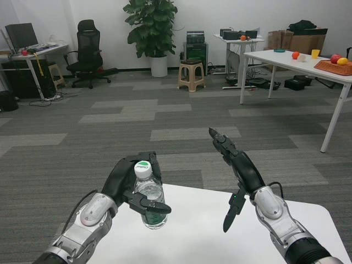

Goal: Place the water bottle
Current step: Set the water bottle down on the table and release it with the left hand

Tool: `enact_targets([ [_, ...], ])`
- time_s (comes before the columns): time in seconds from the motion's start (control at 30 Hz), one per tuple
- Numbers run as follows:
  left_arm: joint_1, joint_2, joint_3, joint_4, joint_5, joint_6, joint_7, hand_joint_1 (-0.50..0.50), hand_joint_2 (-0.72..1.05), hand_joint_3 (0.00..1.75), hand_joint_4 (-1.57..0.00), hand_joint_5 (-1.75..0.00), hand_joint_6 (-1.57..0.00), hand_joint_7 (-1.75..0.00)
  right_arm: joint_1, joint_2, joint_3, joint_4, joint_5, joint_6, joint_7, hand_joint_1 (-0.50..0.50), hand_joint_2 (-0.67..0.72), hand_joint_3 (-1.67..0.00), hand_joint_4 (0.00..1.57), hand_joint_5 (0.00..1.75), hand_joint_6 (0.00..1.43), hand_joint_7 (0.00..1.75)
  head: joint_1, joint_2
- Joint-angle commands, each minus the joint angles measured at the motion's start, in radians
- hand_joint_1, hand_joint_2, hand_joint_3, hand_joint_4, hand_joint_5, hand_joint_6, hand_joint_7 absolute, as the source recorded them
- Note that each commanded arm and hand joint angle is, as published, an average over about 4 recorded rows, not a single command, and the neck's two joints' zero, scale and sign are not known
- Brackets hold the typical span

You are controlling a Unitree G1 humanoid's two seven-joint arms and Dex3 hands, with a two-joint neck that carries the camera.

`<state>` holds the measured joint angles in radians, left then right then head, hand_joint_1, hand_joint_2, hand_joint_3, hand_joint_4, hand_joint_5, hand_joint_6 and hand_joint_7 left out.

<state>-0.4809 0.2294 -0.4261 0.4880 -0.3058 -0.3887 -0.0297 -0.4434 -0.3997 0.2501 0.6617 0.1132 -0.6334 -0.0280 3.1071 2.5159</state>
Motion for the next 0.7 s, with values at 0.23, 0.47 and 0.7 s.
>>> enact_targets([
  [0.23,-0.017,-0.01,0.007,0.041,-0.003,-0.02,0.008,-0.08,0.16,0.35,-1.57,-1.75,-1.39,-1.73,0.006,-0.001,-0.008,-0.007,0.005,-0.006,-0.007,-0.29,0.53,0.0,0.0,0.0,0.0,0.0,-0.001,0.004],
  [0.47,-0.029,-0.022,0.01,0.151,-0.011,-0.079,0.025,-0.08,0.16,0.31,-1.57,-1.75,-1.39,-1.73,0.006,-0.001,-0.008,-0.004,0.005,-0.006,-0.007,-0.29,0.53,0.0,0.0,0.0,0.0,0.0,0.001,0.006],
  [0.7,-0.097,-0.038,-0.029,0.425,-0.054,-0.214,0.057,-0.08,0.16,0.26,-1.53,-1.75,-1.39,-1.68,0.006,0.0,-0.003,0.003,0.005,-0.006,-0.006,-0.29,0.53,0.0,0.0,0.0,0.0,0.0,0.001,0.008],
])
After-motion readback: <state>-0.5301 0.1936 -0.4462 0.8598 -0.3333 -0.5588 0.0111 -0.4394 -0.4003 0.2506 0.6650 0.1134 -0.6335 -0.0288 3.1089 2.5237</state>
